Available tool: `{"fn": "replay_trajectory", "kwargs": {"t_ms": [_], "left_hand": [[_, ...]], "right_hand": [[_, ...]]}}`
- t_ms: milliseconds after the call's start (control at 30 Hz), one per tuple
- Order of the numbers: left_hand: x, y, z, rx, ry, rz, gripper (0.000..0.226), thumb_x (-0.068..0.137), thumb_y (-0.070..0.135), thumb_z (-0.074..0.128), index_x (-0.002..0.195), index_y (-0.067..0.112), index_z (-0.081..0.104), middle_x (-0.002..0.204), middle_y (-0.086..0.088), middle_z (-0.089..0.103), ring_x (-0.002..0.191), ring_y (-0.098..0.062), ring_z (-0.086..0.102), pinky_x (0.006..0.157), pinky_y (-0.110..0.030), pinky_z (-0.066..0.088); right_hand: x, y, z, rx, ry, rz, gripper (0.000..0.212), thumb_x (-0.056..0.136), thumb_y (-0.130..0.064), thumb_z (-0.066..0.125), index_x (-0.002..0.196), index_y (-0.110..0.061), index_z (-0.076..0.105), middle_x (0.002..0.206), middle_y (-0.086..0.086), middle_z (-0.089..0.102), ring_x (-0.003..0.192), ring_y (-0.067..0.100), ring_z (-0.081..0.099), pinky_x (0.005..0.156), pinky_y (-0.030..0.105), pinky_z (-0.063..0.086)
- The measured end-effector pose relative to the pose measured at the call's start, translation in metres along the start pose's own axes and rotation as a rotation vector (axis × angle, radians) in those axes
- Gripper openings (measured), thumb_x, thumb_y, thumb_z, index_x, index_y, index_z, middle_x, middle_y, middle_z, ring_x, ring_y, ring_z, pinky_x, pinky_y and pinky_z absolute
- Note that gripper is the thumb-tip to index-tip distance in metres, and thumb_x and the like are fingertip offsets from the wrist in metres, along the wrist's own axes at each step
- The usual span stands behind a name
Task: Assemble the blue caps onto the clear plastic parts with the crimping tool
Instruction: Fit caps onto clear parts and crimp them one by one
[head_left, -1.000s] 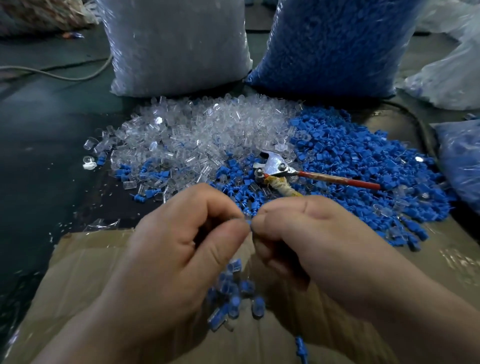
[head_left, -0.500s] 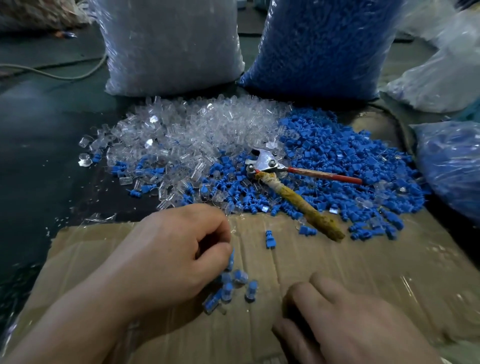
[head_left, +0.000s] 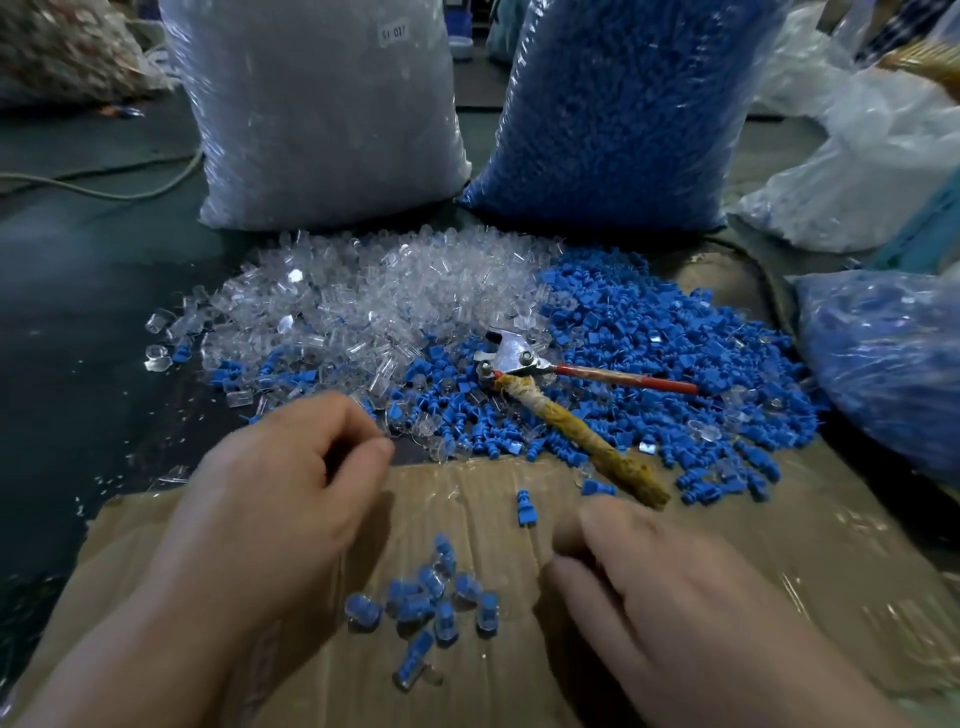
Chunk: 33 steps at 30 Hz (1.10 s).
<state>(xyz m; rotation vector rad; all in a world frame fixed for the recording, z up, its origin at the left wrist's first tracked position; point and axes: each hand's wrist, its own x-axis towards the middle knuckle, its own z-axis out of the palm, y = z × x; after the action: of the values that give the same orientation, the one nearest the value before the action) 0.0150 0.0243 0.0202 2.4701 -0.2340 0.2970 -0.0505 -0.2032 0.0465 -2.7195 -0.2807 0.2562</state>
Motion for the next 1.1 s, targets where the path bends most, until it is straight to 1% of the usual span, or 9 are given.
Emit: {"fn": "replay_trajectory", "kwargs": {"t_ms": [100, 200, 300, 400, 600, 700, 833, 967, 1100], "left_hand": [[0.005, -0.009, -0.001, 0.080, 0.087, -0.141, 0.014, 0.085, 0.050, 0.057, 0.094, 0.039, 0.056, 0.079, 0.015, 0.060, 0.071, -0.004, 0.057, 0.063, -0.035, 0.050], [0.007, -0.011, -0.002, 0.281, 0.003, -0.229, 0.050, 0.082, 0.065, 0.050, 0.122, 0.035, 0.049, 0.108, 0.007, 0.051, 0.089, -0.018, 0.058, 0.076, -0.040, 0.053], [0.009, -0.010, -0.001, 0.430, -0.127, -0.283, 0.072, 0.077, 0.080, 0.043, 0.132, 0.034, 0.045, 0.116, 0.007, 0.047, 0.093, -0.013, 0.051, 0.080, -0.037, 0.055], [0.009, -0.007, 0.002, 0.457, -0.152, -0.200, 0.056, 0.080, 0.075, 0.045, 0.123, 0.039, 0.052, 0.101, 0.017, 0.041, 0.089, -0.005, 0.041, 0.076, -0.030, 0.048], [0.008, -0.005, 0.008, 0.328, -0.105, -0.054, 0.017, 0.090, 0.049, 0.060, 0.106, 0.044, 0.060, 0.095, 0.025, 0.055, 0.085, 0.000, 0.048, 0.068, -0.020, 0.033], [0.008, -0.008, 0.010, 0.285, -0.098, -0.039, 0.019, 0.089, 0.047, 0.056, 0.106, 0.042, 0.063, 0.094, 0.026, 0.055, 0.084, 0.000, 0.051, 0.070, -0.023, 0.037], [0.007, -0.004, 0.010, 0.190, -0.054, -0.054, 0.012, 0.085, 0.046, 0.060, 0.096, 0.041, 0.061, 0.084, 0.026, 0.054, 0.074, 0.005, 0.051, 0.063, -0.023, 0.039], [0.006, -0.004, 0.012, 0.094, 0.016, -0.113, 0.012, 0.080, 0.047, 0.063, 0.086, 0.041, 0.055, 0.078, 0.021, 0.055, 0.069, 0.003, 0.051, 0.057, -0.021, 0.038], [0.005, -0.004, 0.014, 0.047, 0.054, -0.138, 0.011, 0.078, 0.048, 0.063, 0.082, 0.041, 0.056, 0.072, 0.021, 0.059, 0.066, 0.001, 0.055, 0.054, -0.024, 0.042]], "right_hand": [[0.023, -0.003, -0.005, 0.157, -0.080, 0.027, 0.019, 0.096, -0.055, 0.038, 0.090, -0.039, 0.047, 0.086, -0.016, 0.059, 0.077, -0.001, 0.056, 0.070, 0.023, 0.049], [0.043, -0.006, -0.001, 0.216, -0.026, 0.036, 0.018, 0.095, -0.052, 0.041, 0.086, -0.040, 0.050, 0.079, -0.015, 0.062, 0.070, 0.002, 0.060, 0.067, 0.034, 0.057], [0.062, -0.004, 0.000, 0.291, 0.091, 0.060, 0.018, 0.098, -0.047, 0.042, 0.085, -0.039, 0.051, 0.077, -0.012, 0.065, 0.067, 0.004, 0.063, 0.066, 0.039, 0.058], [0.077, -0.004, 0.003, 0.385, 0.198, 0.046, 0.017, 0.098, -0.043, 0.043, 0.086, -0.036, 0.052, 0.078, -0.008, 0.067, 0.069, 0.009, 0.066, 0.068, 0.045, 0.057], [0.081, -0.004, 0.021, 0.568, 0.322, -0.029, 0.011, 0.095, -0.040, 0.050, 0.086, -0.037, 0.055, 0.079, -0.012, 0.069, 0.070, 0.006, 0.067, 0.064, 0.041, 0.058], [0.080, 0.001, 0.022, 0.556, 0.332, -0.136, 0.006, 0.092, -0.044, 0.050, 0.090, -0.040, 0.054, 0.083, -0.013, 0.067, 0.072, 0.005, 0.067, 0.061, 0.035, 0.058], [0.084, 0.008, 0.020, 0.557, 0.380, -0.212, 0.003, 0.093, -0.036, 0.054, 0.091, -0.034, 0.056, 0.078, -0.007, 0.064, 0.070, 0.011, 0.065, 0.060, 0.039, 0.054], [0.085, 0.009, 0.011, 0.579, 0.563, -0.303, 0.009, 0.094, -0.028, 0.055, 0.096, -0.020, 0.059, 0.081, -0.005, 0.061, 0.072, 0.017, 0.063, 0.060, 0.040, 0.054], [0.075, 0.009, 0.005, 0.658, 0.617, -0.253, 0.007, 0.092, -0.031, 0.054, 0.094, -0.027, 0.058, 0.083, -0.006, 0.061, 0.073, 0.017, 0.063, 0.059, 0.036, 0.055]]}}
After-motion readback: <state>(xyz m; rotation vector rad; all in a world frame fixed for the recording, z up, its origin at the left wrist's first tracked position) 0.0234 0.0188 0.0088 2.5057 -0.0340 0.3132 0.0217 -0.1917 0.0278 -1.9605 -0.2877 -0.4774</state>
